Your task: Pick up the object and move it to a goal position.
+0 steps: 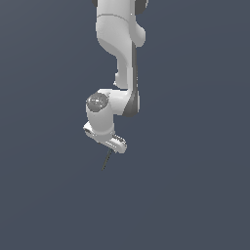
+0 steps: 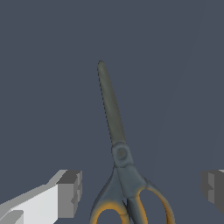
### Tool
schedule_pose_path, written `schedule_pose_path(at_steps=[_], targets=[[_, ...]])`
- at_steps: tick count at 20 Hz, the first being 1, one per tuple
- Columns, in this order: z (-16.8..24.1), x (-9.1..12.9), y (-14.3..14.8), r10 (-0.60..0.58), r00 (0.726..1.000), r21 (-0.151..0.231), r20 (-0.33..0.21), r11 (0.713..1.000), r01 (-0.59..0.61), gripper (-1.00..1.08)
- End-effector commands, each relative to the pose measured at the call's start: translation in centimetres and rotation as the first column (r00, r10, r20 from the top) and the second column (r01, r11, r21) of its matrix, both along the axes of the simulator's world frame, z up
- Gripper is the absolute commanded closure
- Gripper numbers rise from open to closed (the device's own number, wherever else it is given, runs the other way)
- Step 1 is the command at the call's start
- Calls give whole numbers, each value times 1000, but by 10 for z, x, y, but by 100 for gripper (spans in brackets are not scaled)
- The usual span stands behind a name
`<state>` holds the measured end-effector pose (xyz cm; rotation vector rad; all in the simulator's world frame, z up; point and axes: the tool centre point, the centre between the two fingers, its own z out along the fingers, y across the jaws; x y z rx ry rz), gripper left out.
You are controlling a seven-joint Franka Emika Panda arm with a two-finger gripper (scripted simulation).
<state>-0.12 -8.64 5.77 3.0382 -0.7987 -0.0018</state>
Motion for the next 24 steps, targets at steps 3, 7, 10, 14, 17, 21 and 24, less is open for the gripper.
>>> schedule_pose_path(at_steps=[3,7,10,14,17,21,24], targets=[[-11,0,0,-1,1000,0,0,1000,1,-92],[-31,-1,0,-4,1000,0,1,1000,4,-92],[-43,-1,0,-6,1000,0,1,1000,6,-92],[-50,0,-1,-7,1000,0,1,1000,7,-92],[-50,0,-1,-7,1000,0,1,1000,7,108],[-50,0,-1,-7,1000,0,1,1000,7,108],[-50,0,-1,-7,1000,0,1,1000,7,108]])
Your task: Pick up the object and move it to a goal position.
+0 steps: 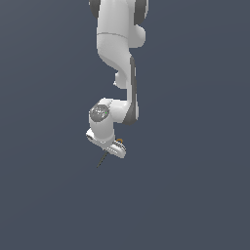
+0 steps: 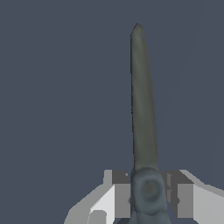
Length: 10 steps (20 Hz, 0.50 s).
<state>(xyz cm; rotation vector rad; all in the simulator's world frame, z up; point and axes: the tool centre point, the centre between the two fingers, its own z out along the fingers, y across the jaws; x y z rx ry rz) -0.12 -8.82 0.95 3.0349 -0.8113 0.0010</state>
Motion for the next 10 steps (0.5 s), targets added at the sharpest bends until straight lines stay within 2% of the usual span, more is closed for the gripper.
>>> schedule_pose_path(at_steps=[1,10], targets=[[-2,0,1,2,1000,0,-1,1000,-2,108],[15,-4,-4,0,1000,0,0,1000,0,108]])
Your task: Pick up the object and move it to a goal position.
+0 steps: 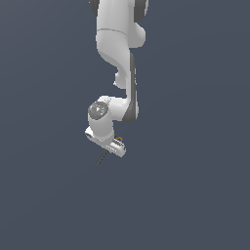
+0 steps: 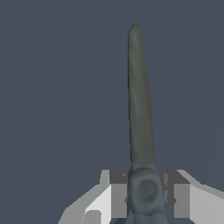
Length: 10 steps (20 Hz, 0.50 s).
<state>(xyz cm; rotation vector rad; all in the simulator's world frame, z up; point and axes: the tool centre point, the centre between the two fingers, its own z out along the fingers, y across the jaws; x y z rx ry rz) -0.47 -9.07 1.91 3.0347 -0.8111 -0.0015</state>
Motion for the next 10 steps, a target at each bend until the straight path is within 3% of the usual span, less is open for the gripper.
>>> schedule_pose_path(at_steps=[1,10], targets=[[9,-2,-2,0,1000,0,2,1000,0,108],[68,-18,-18,0,1000,1,2,1000,0,108]])
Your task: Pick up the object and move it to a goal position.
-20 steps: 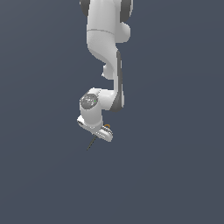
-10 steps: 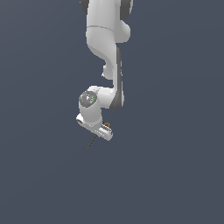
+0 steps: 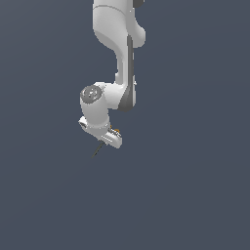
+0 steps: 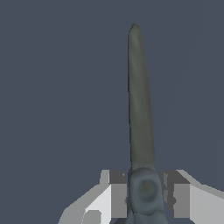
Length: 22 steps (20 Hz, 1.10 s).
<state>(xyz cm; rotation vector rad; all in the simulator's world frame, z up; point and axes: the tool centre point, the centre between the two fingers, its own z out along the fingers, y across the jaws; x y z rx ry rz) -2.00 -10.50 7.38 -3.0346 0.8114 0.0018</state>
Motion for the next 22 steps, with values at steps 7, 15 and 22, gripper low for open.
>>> schedule_pose_path(at_steps=[7,15,22], targets=[[84,-23,-22,-1,1000,1,2,1000,1,108],[176,-47,-46,-1,1000,1,2,1000,1,108],[255,-67,-67,-1,1000,1,1,1000,1,108]])
